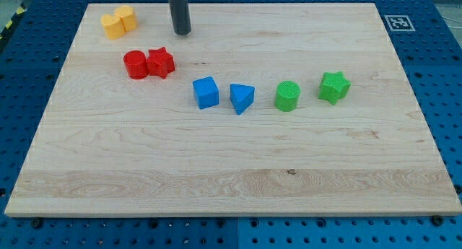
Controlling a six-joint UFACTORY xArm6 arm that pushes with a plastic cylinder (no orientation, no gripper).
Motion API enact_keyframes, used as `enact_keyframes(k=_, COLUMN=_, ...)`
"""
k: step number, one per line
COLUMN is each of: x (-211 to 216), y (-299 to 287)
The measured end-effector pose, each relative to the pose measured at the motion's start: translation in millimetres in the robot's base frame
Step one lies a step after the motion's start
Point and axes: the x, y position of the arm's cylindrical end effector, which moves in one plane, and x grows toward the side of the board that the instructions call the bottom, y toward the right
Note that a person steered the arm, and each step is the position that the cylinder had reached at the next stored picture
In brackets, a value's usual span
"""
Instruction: Separate the red blocks
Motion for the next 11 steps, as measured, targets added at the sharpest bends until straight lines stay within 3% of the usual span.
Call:
enact_keyframes(k=2, x=14, y=-30)
enact_keyframes(k=6, x=113, y=-62)
enact_keyframes(k=11, x=174, y=-82)
